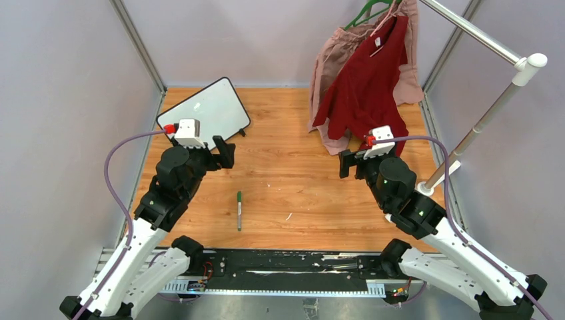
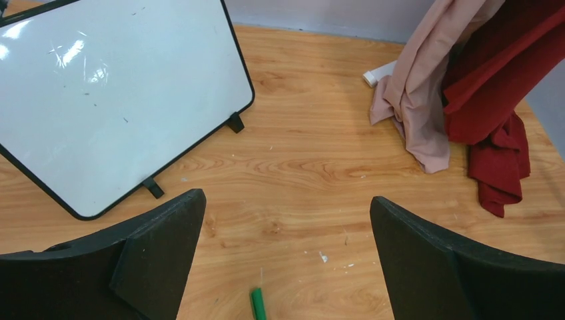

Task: Write a sentence on the whiteboard
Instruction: Move the whiteboard to the center of the board.

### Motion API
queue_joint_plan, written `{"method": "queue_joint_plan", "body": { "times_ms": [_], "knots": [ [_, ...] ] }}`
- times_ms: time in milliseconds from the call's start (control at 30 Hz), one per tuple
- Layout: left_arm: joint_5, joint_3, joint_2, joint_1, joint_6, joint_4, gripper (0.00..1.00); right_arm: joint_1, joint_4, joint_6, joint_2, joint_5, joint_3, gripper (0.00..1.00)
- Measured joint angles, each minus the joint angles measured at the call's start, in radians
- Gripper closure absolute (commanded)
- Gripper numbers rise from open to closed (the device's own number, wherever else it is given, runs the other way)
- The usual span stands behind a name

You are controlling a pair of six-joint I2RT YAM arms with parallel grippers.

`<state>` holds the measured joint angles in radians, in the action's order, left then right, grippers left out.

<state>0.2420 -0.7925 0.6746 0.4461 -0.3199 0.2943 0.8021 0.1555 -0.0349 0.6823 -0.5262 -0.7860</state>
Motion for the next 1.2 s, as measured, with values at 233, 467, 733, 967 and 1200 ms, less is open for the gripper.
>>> {"method": "queue_joint_plan", "body": {
  "times_ms": [233, 467, 733, 967, 1200],
  "knots": [
    [-0.014, 0.003, -0.01, -0.001, 0.0, 0.0, 0.0, 0.0, 0.011, -0.002, 0.001, -0.003, 0.0, 0.01],
    [-0.032, 0.003, -0.002, -0.005, 0.001, -0.001, 0.0, 0.0, 0.045, -0.006, 0.023, -0.01, 0.0, 0.03],
    [-0.032, 0.02, 0.021, -0.005, 0.001, -0.011, 0.01, -0.001, 0.073, -0.048, 0.03, 0.016, 0.0, 0.07],
    [0.082, 0.043, 0.085, -0.005, -0.022, -0.004, 0.08, -0.002, 0.079, -0.121, 0.024, 0.105, 0.041, 0.1],
    [0.2, 0.028, 0.242, -0.006, -0.162, 0.037, 0.08, -0.002, 0.079, -0.172, 0.043, 0.147, 0.085, 0.11]
  ]
}}
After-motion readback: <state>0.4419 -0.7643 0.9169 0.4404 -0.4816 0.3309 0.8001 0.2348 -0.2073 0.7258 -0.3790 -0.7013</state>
